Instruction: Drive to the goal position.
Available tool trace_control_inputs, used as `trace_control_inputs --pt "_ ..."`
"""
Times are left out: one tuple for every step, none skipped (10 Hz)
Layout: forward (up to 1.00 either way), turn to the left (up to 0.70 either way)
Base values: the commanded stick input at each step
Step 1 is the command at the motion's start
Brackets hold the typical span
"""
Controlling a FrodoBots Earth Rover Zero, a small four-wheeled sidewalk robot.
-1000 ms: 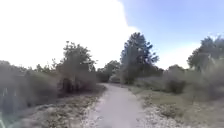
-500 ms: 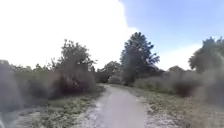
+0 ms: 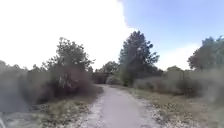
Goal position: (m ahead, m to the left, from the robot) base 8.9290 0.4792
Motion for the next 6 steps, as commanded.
trace_control_inputs --pt "0.7 0.35" --pt "0.7 0.35" --pt "0.7 0.15" --pt "0.7 0.0" --pt "0.7 0.0" --pt "0.7 0.0"
